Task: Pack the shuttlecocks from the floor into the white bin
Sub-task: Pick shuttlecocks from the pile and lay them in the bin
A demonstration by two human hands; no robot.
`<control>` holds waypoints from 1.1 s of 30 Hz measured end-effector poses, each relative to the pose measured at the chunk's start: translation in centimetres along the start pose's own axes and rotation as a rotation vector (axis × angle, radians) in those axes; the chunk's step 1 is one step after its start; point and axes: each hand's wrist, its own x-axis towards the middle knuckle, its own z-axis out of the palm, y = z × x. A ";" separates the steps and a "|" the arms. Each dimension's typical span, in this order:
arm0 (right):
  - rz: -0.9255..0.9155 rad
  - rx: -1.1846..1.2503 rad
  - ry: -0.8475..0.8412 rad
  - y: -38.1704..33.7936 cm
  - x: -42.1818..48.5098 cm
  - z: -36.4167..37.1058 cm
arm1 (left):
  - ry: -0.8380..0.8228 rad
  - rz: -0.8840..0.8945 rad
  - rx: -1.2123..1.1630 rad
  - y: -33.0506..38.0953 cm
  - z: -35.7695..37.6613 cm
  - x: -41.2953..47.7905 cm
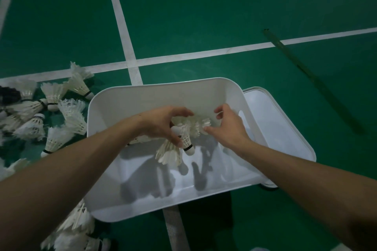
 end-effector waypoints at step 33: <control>-0.064 -0.048 -0.052 0.1 -1.6 -0.5 | 0.126 -0.004 -0.375 1.8 0.3 0.6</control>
